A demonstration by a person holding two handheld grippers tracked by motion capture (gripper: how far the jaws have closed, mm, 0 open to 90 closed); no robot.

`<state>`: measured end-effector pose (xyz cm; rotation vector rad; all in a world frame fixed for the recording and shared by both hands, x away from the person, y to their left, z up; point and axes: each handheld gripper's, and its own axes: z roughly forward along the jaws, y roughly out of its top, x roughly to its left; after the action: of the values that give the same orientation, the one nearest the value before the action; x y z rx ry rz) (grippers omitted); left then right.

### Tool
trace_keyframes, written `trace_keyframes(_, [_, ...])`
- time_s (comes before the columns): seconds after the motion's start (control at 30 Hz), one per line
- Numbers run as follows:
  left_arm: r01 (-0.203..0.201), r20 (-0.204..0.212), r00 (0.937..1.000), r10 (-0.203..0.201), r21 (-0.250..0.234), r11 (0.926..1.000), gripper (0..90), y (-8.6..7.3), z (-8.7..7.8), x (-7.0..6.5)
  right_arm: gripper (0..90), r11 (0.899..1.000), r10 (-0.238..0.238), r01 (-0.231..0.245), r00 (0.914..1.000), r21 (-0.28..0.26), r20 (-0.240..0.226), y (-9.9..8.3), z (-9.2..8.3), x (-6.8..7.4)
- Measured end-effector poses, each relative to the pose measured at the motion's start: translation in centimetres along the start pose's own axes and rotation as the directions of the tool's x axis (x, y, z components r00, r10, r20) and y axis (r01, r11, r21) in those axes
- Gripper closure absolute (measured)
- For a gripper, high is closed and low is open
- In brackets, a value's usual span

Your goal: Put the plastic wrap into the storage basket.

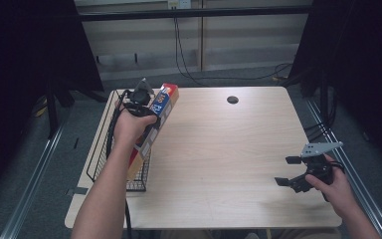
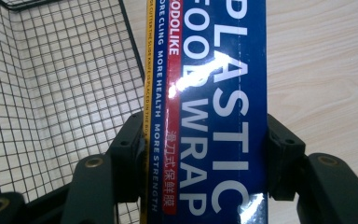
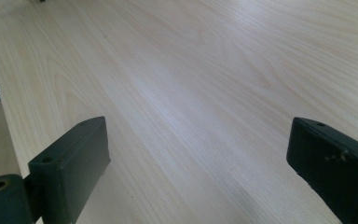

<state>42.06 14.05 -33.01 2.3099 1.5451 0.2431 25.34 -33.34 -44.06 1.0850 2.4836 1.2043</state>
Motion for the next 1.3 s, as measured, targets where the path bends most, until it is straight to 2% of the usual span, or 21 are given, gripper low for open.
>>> trace_keyframes(0.07, [0.015,0.001,0.9999,-0.015,-0.003,0.9999,43.5,-0.2,0.0,0.2,5.7,1.000,0.000,0.000,1.0000,-0.001,0.000,0.0,0.0,0.0])
trace_keyframes(0.1, [0.005,-0.003,1.0000,-0.005,0.005,1.0000,43.5,-0.2,-0.1,0.4,5.7,1.000,0.002,-0.002,1.0000,0.002,0.002,0.0,0.0,0.0])
trace_keyframes(0.17, [0.010,-0.008,0.9999,-0.010,-0.002,0.9999,43.5,-0.4,-0.1,0.5,5.7,1.000,0.001,-0.001,1.0000,0.002,0.000,0.0,0.0,0.0])
trace_keyframes(0.57, [0.056,-0.028,0.9980,-0.056,-0.008,0.9984,43.4,-1.1,-0.5,1.5,5.6,1.000,-0.001,0.001,1.0000,0.003,-0.006,-0.1,0.1,0.1])
trace_keyframes(0.8, [0.075,-0.035,0.9966,-0.075,-0.007,0.9972,43.5,-1.4,-0.5,2.0,5.6,1.000,-0.005,0.005,1.0000,0.005,0.005,-0.1,0.0,0.1])
trace_keyframes(1.13, [0.116,-0.049,0.9920,-0.116,-0.012,0.9932,43.5,-2.1,-0.6,2.9,5.6,1.000,-0.002,0.002,1.0000,0.001,0.000,0.0,0.0,0.1])
trace_keyframes(1.3, [0.145,-0.062,0.9875,-0.145,-0.012,0.9894,43.4,-2.5,-0.5,3.5,5.6,1.000,-0.001,0.001,1.0000,0.000,-0.007,-0.1,0.0,0.0])
